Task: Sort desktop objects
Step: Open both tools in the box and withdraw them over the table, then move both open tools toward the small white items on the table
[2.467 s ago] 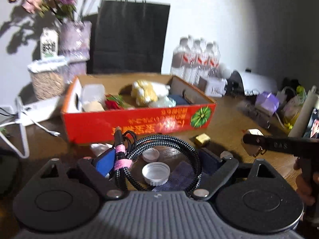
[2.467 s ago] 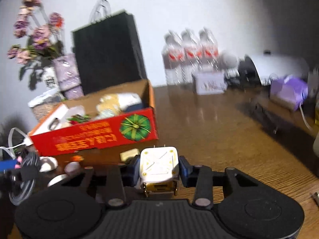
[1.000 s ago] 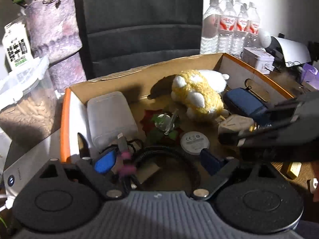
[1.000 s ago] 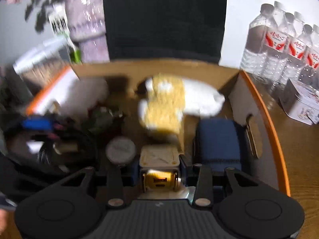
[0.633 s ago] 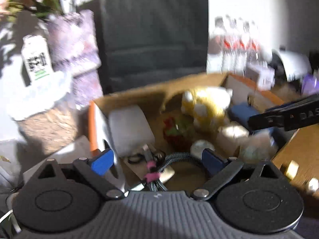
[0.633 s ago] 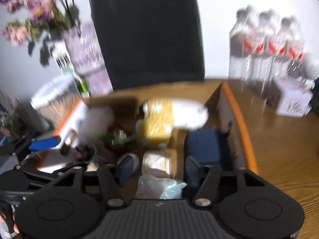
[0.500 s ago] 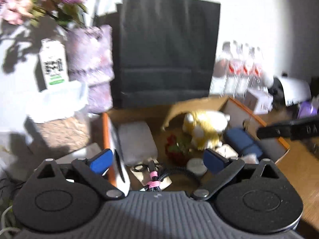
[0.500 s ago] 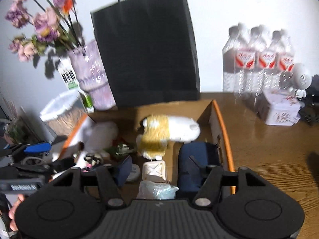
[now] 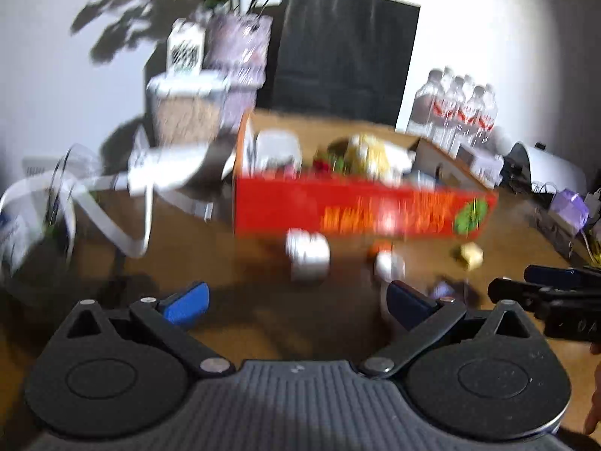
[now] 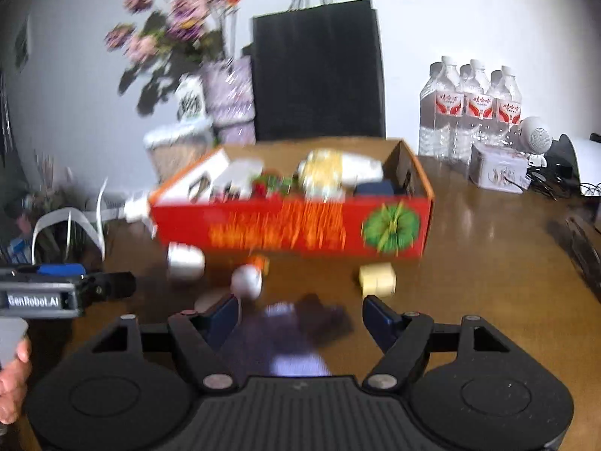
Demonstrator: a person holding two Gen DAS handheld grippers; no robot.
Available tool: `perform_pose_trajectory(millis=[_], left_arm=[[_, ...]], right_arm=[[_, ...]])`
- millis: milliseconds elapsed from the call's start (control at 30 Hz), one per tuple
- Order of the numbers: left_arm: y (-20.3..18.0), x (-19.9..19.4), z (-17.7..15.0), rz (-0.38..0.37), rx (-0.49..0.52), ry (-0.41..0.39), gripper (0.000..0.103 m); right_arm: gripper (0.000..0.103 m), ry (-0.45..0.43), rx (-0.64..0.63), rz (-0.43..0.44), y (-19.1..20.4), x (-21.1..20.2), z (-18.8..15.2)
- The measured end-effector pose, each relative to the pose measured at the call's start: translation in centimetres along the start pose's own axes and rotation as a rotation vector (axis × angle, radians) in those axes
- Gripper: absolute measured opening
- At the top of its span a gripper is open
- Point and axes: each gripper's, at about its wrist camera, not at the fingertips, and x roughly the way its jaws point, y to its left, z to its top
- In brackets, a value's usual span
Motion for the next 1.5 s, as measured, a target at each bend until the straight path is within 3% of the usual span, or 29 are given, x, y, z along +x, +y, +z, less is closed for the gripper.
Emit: perform_pose_trajectory(millis=[100, 200, 400, 867, 1067, 1233, 1500], left_arm=[[-0.8, -1.6, -3.5, 0.05, 0.013, -0.005, 0.103], [-1.7, -3.4, -5.5, 0.089, 0.069, -0.021, 0.103], [-2.1, -5.2, -7.5, 0.088, 0.107, -0.049, 0.103], [-1.5, -4.2, -7.1, 0.041, 0.079, -0.007, 0.103], [-0.8, -3.5, -5.8, 0.084, 0.103, -0.045, 0.103], [0.2, -2.0, -3.3, 0.107, 0.102, -0.075, 0.103], [1.9, -0.2, -0.4, 0.143, 0.113, -0.109, 0.103]], right_arm=[[0.072, -0.007, -0.019, -0.003, 0.9, -1.5, -2.0], [0.081, -0.016, -0.02, 0.024, 1.0, -3.2, -3.0], [0.091, -0.07, -0.003, 0.015, 0.7, -5.9, -5.3], [0.091, -0.038, 0.039, -0.022, -0.2, -4.9, -5.8], [0.09, -0.044, -0.029, -0.081, -1.0, -3.6, -3.5], [0.086, -0.05, 0.01, 0.019, -1.2, -1.8, -0.3], [0.077, 0.033, -0.178, 0.142, 4.3, 4.3, 2.6]])
